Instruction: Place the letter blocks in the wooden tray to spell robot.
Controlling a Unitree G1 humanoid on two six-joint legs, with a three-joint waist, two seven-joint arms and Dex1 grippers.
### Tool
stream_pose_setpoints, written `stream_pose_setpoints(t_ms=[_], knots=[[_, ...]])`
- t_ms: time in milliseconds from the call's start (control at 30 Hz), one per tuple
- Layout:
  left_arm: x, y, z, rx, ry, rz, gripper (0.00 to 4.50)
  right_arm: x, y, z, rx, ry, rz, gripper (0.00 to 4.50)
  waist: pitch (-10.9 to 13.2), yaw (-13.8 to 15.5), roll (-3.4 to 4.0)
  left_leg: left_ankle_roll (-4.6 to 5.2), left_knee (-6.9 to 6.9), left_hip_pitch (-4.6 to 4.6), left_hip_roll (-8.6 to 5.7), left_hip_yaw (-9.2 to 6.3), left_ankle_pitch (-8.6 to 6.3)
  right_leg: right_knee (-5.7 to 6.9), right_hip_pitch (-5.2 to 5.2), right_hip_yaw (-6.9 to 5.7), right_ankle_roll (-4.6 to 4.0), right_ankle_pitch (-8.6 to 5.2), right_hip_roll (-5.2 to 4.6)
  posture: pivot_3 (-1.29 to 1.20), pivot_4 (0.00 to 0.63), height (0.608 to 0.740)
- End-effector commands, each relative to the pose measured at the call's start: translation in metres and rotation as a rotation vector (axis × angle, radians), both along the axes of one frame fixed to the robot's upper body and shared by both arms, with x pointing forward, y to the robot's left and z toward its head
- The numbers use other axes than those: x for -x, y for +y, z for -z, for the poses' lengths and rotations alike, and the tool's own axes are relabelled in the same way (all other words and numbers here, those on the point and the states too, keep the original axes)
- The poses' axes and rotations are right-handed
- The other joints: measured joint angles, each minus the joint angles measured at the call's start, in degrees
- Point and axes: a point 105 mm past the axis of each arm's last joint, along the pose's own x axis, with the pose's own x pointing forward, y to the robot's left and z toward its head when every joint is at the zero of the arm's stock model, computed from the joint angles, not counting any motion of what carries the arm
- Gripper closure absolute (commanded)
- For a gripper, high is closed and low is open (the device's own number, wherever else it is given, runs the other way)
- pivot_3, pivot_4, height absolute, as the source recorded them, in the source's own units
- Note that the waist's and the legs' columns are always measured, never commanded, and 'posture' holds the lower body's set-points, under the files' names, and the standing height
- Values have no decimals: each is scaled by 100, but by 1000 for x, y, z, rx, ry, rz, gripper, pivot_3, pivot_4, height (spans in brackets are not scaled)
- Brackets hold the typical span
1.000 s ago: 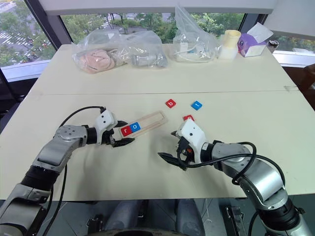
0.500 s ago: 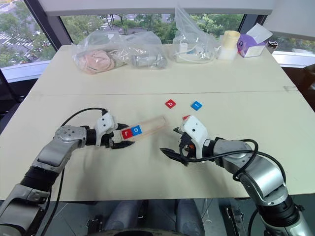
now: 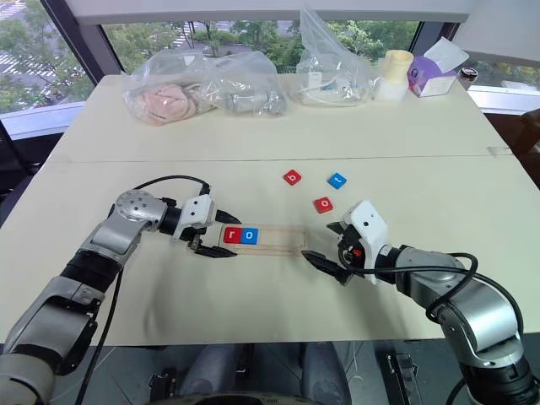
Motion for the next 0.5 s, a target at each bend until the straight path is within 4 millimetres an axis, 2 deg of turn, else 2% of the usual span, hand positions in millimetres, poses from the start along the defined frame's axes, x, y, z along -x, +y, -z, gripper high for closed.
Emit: stream_pose_setpoints(t_ms=[33, 100, 133, 233, 333, 500], knots=[[0, -1, 0, -19, -8, 30, 1359, 4, 3, -11, -5, -48, -7, 0, 0, -1, 0, 0, 3, 0, 0, 0, 0, 0, 2, 0, -5, -3, 0, 0, 150, 740], [4, 0, 3, -37, 35, 45, 309, 3, 3, -11, -5, -50, -3, 0, 0, -4, 0, 0, 8, 1, 0, 0, 0, 0, 6, 0, -9, -5, 0, 0, 150, 740], [5, 0, 3, -34, 48, 48, 18, 2, 3, -11, -5, -51, -1, 0, 0, -3, 0, 0, 10, 1, 0, 0, 0, 0, 6, 0, -9, -5, 0, 0, 150, 740], [2, -2, -1, -15, 2, 29, 18, 2, 1, -10, -1, -49, 2, 0, 0, -3, 0, 0, 10, 1, 0, -1, 0, 0, 6, 0, -9, -5, 1, 0, 150, 740], [0, 6, -4, -19, -9, -15, 18, -2, -1, -10, 1, -55, 11, 0, 0, -1, 0, 0, 10, 1, 0, -1, 0, 1, 6, 0, 2, 1, 1, 0, 150, 740], [-2, 41, -48, 75, 55, -146, 18, -18, 1, -24, -73, -98, 46, 0, 3, -85, -3, 0, 13, 2, 10, -4, 0, 6, 3, 1, -10, -1, 13, 0, 150, 740]])
